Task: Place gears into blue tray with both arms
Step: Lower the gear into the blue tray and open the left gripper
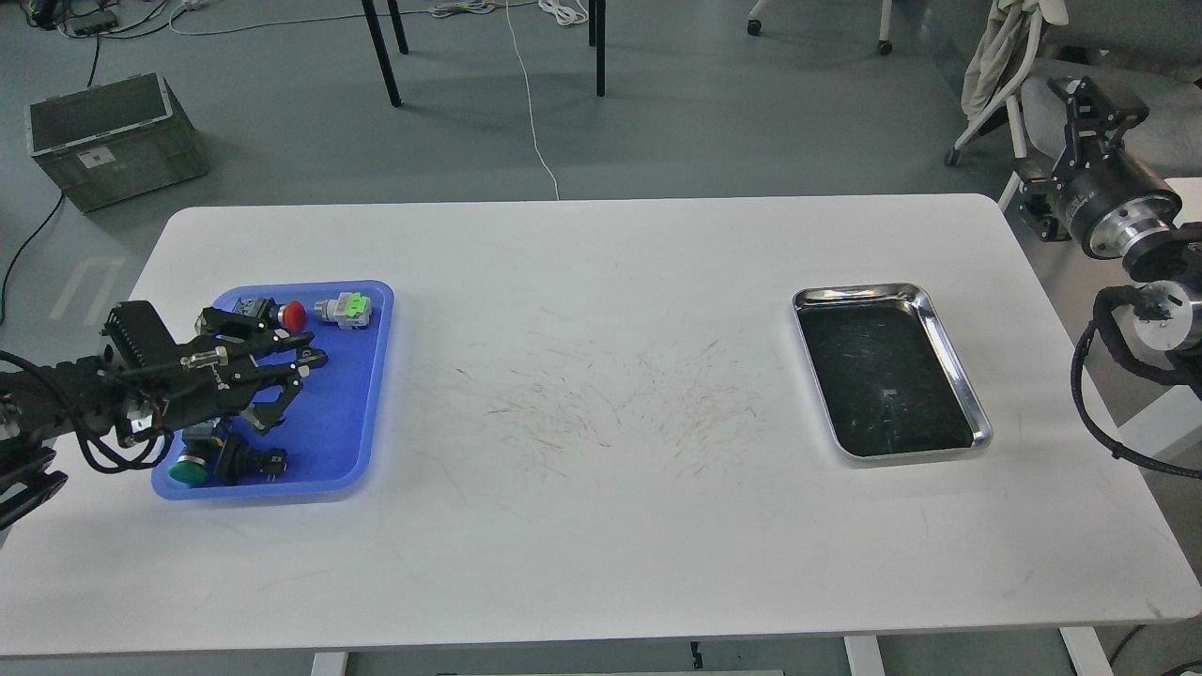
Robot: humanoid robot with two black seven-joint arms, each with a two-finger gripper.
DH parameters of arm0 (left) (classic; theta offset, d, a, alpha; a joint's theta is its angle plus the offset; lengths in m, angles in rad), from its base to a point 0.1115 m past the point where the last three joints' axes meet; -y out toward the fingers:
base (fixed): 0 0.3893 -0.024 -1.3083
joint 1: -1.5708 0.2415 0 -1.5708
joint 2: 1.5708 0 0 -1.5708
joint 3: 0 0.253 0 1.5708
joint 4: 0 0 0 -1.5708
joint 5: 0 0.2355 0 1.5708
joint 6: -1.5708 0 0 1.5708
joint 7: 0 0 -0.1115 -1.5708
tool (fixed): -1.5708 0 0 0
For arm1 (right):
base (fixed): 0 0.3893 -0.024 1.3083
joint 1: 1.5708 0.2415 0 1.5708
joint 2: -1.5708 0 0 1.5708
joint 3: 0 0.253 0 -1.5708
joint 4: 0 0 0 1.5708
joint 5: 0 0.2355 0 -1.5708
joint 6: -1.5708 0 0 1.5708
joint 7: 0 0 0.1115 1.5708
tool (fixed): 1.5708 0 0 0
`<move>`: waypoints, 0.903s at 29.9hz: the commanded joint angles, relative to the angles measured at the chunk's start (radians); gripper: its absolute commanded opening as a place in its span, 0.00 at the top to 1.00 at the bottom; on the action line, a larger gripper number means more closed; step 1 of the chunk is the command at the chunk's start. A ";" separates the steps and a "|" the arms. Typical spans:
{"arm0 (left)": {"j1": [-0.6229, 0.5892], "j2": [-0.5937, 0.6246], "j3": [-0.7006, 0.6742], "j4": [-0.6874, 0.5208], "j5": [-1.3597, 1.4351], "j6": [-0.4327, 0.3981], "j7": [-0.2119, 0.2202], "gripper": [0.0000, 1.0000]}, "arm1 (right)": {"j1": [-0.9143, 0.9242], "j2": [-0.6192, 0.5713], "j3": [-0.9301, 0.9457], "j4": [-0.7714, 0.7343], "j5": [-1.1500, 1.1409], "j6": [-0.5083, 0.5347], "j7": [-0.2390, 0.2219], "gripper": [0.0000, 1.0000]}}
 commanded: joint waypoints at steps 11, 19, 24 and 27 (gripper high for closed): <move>0.053 -0.008 -0.001 0.011 -0.013 0.000 0.000 0.88 | -0.002 -0.001 0.000 0.000 -0.002 0.000 0.000 0.05; 0.053 -0.012 -0.001 0.039 -0.019 0.000 0.000 0.74 | -0.004 -0.001 0.000 0.000 -0.002 0.000 0.000 0.05; 0.060 -0.008 0.002 0.039 -0.025 0.000 0.000 0.64 | -0.004 0.000 0.000 0.000 -0.002 0.000 0.000 0.05; 0.065 -0.007 0.000 0.039 -0.038 0.000 0.000 0.60 | -0.005 0.000 0.000 0.000 -0.002 0.000 0.000 0.05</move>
